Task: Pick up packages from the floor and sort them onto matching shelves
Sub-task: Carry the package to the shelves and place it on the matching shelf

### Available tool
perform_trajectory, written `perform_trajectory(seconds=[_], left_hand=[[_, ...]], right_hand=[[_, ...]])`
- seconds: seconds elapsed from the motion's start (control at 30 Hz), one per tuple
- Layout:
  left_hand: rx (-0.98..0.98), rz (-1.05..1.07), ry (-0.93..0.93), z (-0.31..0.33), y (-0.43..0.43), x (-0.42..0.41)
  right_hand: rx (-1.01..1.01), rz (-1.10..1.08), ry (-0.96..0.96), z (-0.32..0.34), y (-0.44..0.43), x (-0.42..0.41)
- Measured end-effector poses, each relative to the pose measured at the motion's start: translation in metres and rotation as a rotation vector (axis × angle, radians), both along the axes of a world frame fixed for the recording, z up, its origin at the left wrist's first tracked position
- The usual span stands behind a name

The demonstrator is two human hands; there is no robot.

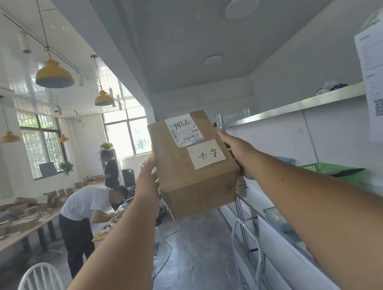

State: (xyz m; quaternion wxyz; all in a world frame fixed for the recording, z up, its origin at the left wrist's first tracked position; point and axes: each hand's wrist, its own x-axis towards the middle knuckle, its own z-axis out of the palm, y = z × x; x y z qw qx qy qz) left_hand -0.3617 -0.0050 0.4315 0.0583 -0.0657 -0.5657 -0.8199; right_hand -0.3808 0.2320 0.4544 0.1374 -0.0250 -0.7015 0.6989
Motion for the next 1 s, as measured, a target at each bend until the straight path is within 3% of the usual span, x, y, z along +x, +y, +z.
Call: perform_trajectory(seconds=[0.2, 0.43, 0.6, 1.0], left_hand=[[-0.046, 0.041, 0.041, -0.002, -0.004, -0.008], [0.096, 0.071, -0.001, -0.012, -0.016, -0.008], [0.187, 0.118, 0.0, -0.014, -0.018, -0.004], [0.054, 0.053, 0.075, -0.024, -0.026, -0.007]], right_hand=[[0.081, 0.131, -0.001, -0.004, -0.007, 0.008], [0.049, 0.218, 0.031, -0.02, -0.018, 0.017], [0.107, 0.329, -0.055, -0.035, -0.024, 0.012], [0.047, 0.189, 0.15, -0.07, -0.024, -0.011]])
